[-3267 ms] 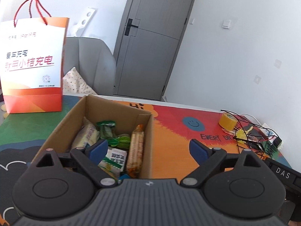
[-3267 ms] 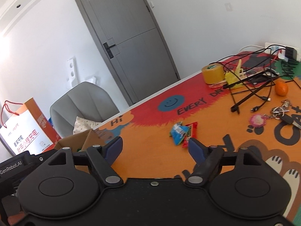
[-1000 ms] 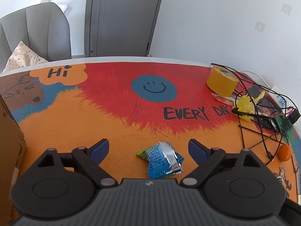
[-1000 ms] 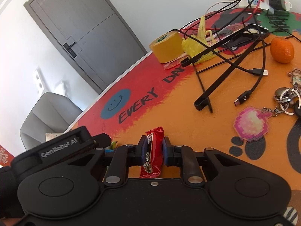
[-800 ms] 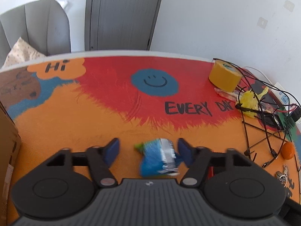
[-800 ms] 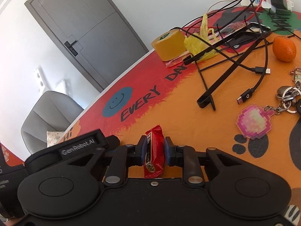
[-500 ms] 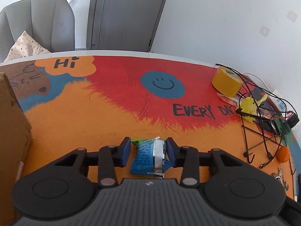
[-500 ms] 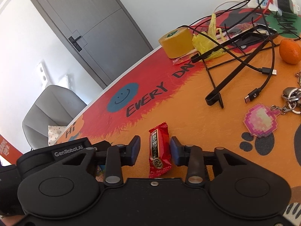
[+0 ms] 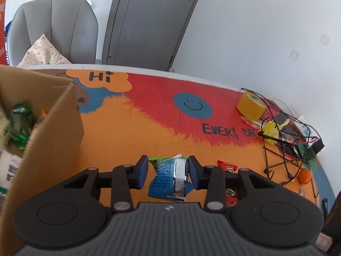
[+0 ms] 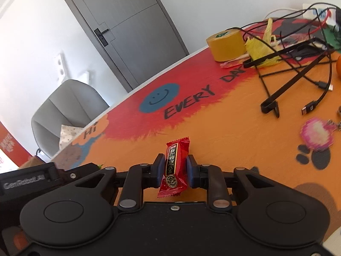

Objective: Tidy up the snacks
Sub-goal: 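Carry both packs to the box and open both grippers over it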

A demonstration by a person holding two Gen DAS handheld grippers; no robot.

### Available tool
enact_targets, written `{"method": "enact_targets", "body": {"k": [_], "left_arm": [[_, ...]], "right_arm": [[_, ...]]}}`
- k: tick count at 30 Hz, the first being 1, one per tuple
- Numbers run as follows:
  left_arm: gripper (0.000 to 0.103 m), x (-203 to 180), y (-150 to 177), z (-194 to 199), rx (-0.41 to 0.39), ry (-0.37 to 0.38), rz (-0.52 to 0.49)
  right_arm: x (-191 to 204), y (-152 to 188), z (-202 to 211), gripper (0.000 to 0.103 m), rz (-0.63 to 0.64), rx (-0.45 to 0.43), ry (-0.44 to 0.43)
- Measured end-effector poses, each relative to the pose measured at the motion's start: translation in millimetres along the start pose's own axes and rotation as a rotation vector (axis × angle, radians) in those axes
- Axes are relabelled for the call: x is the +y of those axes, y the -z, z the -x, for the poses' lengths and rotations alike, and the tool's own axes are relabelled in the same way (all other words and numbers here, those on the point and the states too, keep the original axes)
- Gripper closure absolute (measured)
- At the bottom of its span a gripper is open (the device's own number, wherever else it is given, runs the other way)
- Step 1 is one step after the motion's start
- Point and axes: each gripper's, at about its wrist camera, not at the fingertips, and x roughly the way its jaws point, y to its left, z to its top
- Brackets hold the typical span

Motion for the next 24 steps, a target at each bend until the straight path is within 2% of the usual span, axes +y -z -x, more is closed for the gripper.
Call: {"method": "enact_targets", "body": {"k": [4, 7, 18, 19, 24], "left_arm": [[0.064, 6, -3, 23, -0.043, 0.01, 0.004], [0.065, 13, -4, 32, -0.048, 0.021, 0.026], [0.068, 38, -3, 69, -0.108, 0.059, 0.055], [0.078, 40, -3, 72, -0.113, 0.065, 0.057], [0.078, 59, -5, 89, -0.129, 0.064, 0.08]], "right_arm": [[4, 0, 13, 0.08, -0.041, -0.006, -0.046], [12, 3, 24, 0.08, -0.028, -0.037, -0.014], [41, 19, 55, 0.08, -0.044, -0.069, -0.083], [45, 21, 57, 0.08, -0.043, -0.067, -0.094], [72, 27, 64, 0.08, -0.013, -0.075, -0.141]]}}
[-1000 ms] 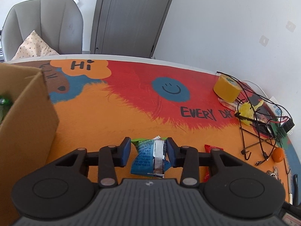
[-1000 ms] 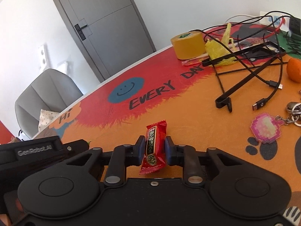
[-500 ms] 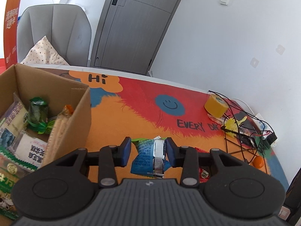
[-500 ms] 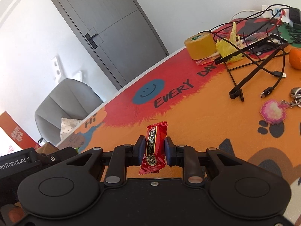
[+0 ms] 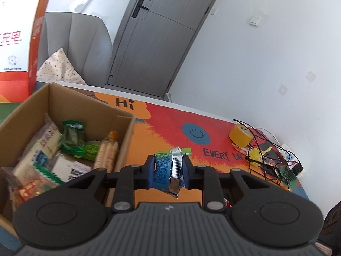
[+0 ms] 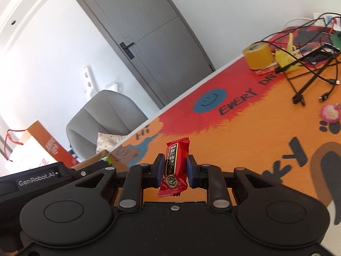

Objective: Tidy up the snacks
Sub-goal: 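Carry both packs to the box and open both grippers over it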

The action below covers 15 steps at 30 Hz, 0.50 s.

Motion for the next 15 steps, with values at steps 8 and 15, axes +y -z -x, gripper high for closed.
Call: {"method": "enact_targets", "body": {"k": [8, 15], "left_arm": [[0.077, 28, -11, 33, -0.056, -0.013, 0.025], [0.077, 58, -21, 61, -0.101, -0.053, 0.045]], "right_arm": [[36, 7, 3, 0.079, 0.038, 0.003, -0.054], [65, 14, 6, 0.079, 0.054, 0.003, -0.088]]}}
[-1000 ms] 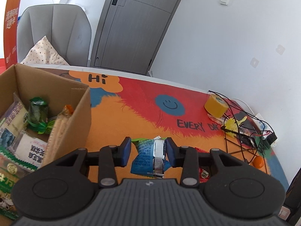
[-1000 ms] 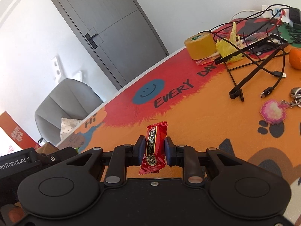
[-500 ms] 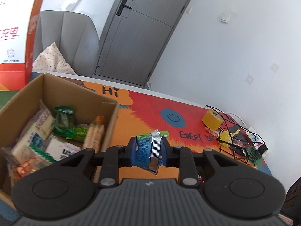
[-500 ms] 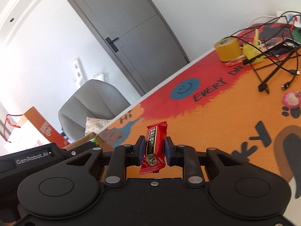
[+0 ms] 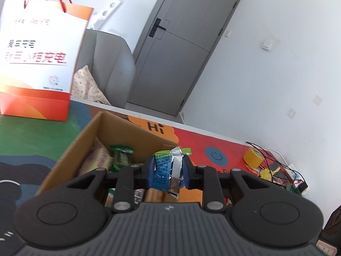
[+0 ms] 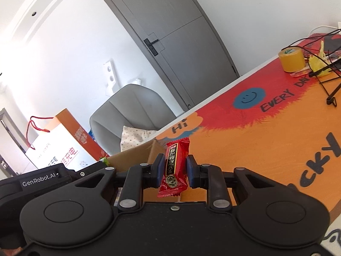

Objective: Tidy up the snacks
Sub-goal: 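Carry both packs to the box and open both grippers over it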

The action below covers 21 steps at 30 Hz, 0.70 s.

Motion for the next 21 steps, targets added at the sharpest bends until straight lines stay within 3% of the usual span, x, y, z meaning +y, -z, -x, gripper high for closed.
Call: {"method": "enact_targets", "body": {"k": [11, 21], "left_arm": [[0.077, 39, -8, 9, -0.006, -0.047, 0.043], [0.075, 53, -17, -18, 0.021, -0.07, 0.081]], "right_arm": [[41, 6, -12, 0.079, 0.059, 0.027, -0.049], [56, 6, -37, 0.079, 0.082, 0.058, -0.057]]}}
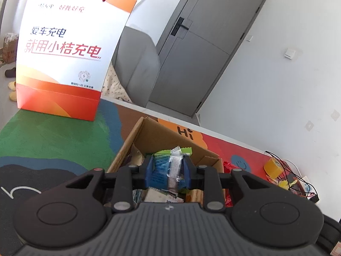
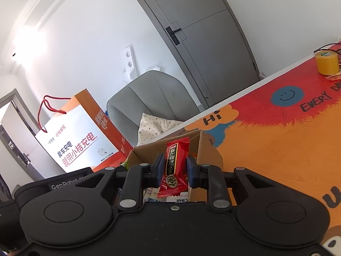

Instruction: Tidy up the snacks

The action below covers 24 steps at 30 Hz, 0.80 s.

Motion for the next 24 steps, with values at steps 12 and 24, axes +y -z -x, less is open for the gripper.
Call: {"method": "enact_targets", "body": {"k": [12, 24], "left_arm": [[0.043, 18, -9, 6, -0.028, -0.03, 0.043], [0.013, 27, -5, 17, -0.045, -0.039, 0.041]], "right_arm": [[10, -6, -30, 0.079, 0.009, 0.041, 0.005], [9, 0, -16, 0.045, -0.016, 0.033, 0.038]]}}
